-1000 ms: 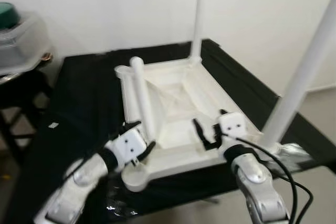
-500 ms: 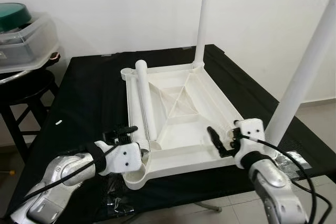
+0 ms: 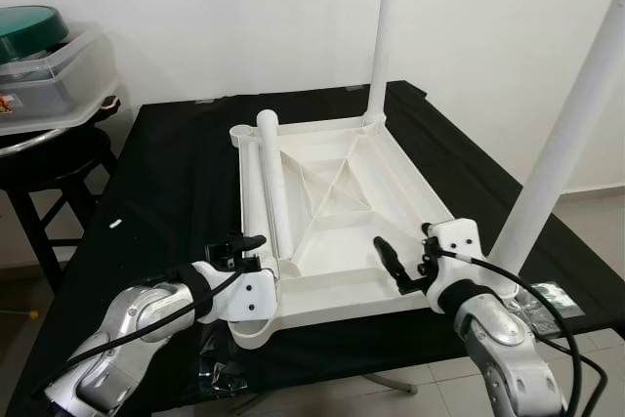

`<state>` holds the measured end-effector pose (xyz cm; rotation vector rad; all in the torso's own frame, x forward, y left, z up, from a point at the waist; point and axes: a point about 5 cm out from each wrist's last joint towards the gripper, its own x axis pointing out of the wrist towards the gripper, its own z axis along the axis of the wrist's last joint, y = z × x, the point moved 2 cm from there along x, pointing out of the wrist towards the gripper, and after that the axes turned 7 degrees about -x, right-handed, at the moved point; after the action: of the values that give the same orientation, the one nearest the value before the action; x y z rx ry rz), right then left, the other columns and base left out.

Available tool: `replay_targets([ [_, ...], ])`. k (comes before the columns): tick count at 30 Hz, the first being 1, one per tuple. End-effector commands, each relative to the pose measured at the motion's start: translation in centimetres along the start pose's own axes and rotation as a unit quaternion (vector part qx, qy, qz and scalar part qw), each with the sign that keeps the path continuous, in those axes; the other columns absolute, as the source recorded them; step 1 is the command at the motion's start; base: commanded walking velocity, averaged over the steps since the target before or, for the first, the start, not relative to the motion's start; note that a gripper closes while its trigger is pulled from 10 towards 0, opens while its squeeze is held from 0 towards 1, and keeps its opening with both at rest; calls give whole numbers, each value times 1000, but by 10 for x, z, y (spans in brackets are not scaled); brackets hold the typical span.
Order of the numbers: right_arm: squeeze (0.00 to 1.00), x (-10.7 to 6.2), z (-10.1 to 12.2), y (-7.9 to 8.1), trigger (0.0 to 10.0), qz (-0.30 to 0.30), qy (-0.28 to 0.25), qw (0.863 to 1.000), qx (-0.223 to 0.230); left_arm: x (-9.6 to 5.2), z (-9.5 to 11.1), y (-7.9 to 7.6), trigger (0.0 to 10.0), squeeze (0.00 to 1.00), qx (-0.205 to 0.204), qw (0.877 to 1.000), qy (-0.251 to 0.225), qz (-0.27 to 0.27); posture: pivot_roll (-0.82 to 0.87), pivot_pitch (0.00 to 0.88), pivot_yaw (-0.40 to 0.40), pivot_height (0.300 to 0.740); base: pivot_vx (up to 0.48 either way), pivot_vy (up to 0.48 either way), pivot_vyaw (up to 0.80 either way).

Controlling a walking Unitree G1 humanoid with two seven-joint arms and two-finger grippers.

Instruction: Building children table

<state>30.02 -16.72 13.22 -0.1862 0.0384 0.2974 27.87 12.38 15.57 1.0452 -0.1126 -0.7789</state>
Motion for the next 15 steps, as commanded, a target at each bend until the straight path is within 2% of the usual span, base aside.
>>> replay_targets([
  [1, 0, 1, 3, 6, 10000, 12, -4, 1000, 5, 2, -5, -1, 10000, 0, 4, 1000, 15, 2, -2, 0, -2, 740, 0, 0, 0],
  [15, 0, 2, 9, 11, 10000, 24, -16, 999, 13, 12, -14, -3, 10000, 0, 57, 997, 46, 11, -4, 0, 3, 740, 0, 0, 0],
])
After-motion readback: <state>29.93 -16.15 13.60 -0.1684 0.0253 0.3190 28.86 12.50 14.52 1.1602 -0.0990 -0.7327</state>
